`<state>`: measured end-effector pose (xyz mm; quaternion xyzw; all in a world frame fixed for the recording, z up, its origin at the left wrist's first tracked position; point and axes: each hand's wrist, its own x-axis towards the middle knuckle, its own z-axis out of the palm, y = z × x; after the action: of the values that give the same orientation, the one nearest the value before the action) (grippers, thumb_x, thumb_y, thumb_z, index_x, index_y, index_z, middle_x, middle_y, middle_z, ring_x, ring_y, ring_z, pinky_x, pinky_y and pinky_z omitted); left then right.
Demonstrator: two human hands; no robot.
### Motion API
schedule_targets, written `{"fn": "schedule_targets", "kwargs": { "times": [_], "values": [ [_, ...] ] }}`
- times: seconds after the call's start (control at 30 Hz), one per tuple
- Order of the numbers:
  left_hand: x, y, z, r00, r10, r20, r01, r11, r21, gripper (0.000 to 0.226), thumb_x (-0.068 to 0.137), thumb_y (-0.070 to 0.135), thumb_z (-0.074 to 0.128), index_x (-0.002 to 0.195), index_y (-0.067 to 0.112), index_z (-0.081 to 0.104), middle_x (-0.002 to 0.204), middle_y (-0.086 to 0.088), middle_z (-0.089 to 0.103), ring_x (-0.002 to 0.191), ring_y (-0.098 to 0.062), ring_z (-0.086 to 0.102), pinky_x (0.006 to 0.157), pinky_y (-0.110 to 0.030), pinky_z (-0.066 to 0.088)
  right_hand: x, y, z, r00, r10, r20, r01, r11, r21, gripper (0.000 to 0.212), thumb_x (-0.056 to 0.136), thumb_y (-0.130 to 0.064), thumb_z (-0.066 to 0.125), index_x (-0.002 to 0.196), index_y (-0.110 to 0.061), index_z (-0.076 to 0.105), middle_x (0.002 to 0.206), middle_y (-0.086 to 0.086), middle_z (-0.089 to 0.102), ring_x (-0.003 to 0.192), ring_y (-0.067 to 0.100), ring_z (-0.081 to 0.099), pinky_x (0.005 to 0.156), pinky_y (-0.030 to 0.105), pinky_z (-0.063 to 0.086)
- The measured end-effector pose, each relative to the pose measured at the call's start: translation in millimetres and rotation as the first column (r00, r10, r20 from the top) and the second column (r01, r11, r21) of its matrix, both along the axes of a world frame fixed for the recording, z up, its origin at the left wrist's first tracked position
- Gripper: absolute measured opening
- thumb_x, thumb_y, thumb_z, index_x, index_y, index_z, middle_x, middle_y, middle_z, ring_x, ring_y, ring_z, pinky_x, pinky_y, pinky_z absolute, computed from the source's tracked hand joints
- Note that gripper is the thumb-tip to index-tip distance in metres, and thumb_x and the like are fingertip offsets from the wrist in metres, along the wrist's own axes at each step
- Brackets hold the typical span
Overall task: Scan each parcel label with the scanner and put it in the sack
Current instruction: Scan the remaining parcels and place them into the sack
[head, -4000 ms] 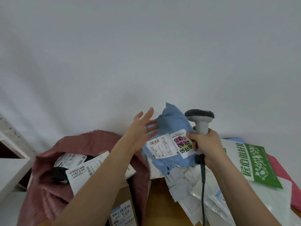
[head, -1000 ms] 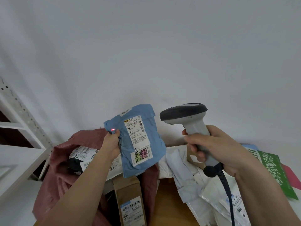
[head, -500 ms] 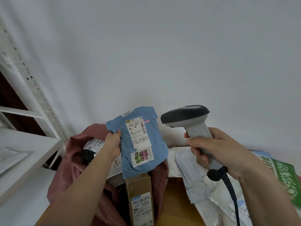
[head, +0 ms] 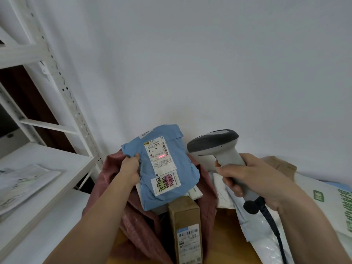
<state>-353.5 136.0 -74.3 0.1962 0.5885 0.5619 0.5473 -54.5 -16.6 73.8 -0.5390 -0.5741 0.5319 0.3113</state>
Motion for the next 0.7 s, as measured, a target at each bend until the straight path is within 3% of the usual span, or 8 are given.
{"fn": "schedule_targets", "kwargs": {
  "times": [0.1,0.23,0.33,0.47,0.53,0.6,0.7],
  "values": [
    [-20,-2,0,1.0,0.014,-0.017,-0.015,1.0,-0.025,0.032,0.101,0.015,0.05,0.13,0.002,0.056,0.125,-0.018,0.063,0.11,-0.032,0.062,0.099,-0.049,0.049,-14,5,-8,0.993,-0.065,-0.098,0.064,0.998,-0.011,0.011,0.089,-0.017,0.062,0.091,-0.006,0.061,0.059,0.004,0.056,0.044,0.012,0.043,0.047,0.021,0.04],
    [-39,0,-3,0.992,0.127,0.001,-0.126,0.991,-0.052,0.03,0.101,0.02,0.051,0.126,0.006,0.059,0.123,-0.015,0.064,0.111,-0.033,0.062,0.097,-0.051,0.05,-30,12,-11,0.922,-0.164,-0.351,0.138,0.986,-0.098,0.007,0.089,-0.009,0.061,0.094,-0.005,0.062,0.057,0.005,0.052,0.041,0.01,0.041,0.039,0.02,0.037],
    [-42,-2,-7,0.972,0.216,0.097,-0.211,0.976,-0.057,0.031,0.098,0.018,0.054,0.127,0.01,0.059,0.124,-0.012,0.064,0.108,-0.031,0.062,0.098,-0.052,0.049,-40,14,-12,0.823,-0.21,-0.528,0.082,0.963,-0.256,0.008,0.085,-0.006,0.062,0.092,-0.008,0.058,0.055,0.005,0.049,0.039,0.008,0.037,0.035,0.018,0.034],
    [-36,-7,-17,0.922,0.298,0.247,-0.274,0.953,-0.128,0.034,0.099,0.018,0.05,0.132,0.01,0.056,0.126,-0.008,0.062,0.102,-0.026,0.062,0.099,-0.045,0.049,-51,16,-13,0.743,-0.278,-0.608,0.026,0.92,-0.39,0.027,0.068,-0.011,0.067,0.089,-0.013,0.05,0.053,0.002,0.047,0.035,0.005,0.036,0.032,0.016,0.033],
    [-32,-12,-20,0.921,0.298,0.251,-0.271,0.953,-0.135,0.023,0.098,0.007,0.045,0.112,0.006,0.063,0.111,-0.011,0.065,0.083,-0.021,0.061,0.082,-0.034,0.056,-55,15,-14,0.72,-0.307,-0.622,0.023,0.907,-0.421,0.027,0.069,-0.011,0.067,0.089,-0.013,0.05,0.054,0.001,0.047,0.035,0.005,0.036,0.032,0.016,0.033],
    [-27,-17,-24,0.937,0.285,0.202,-0.253,0.952,-0.172,0.024,0.098,-0.002,0.039,0.081,0.006,0.055,0.083,-0.009,0.057,0.068,-0.016,0.053,0.055,-0.026,0.05,-57,15,-15,0.708,-0.328,-0.625,0.038,0.902,-0.43,0.024,0.071,-0.01,0.066,0.088,-0.013,0.05,0.053,0.001,0.047,0.035,0.005,0.035,0.032,0.015,0.033],
    [-29,-20,-32,0.943,0.284,0.176,-0.228,0.931,-0.285,0.026,0.097,0.001,0.041,0.073,0.01,0.045,0.066,-0.005,0.055,0.065,-0.015,0.046,0.056,-0.025,0.041,-57,15,-16,0.722,-0.342,-0.602,0.082,0.906,-0.416,0.016,0.08,-0.009,0.062,0.092,-0.013,0.05,0.053,0.001,0.047,0.035,0.005,0.035,0.033,0.015,0.032]
  ]
}}
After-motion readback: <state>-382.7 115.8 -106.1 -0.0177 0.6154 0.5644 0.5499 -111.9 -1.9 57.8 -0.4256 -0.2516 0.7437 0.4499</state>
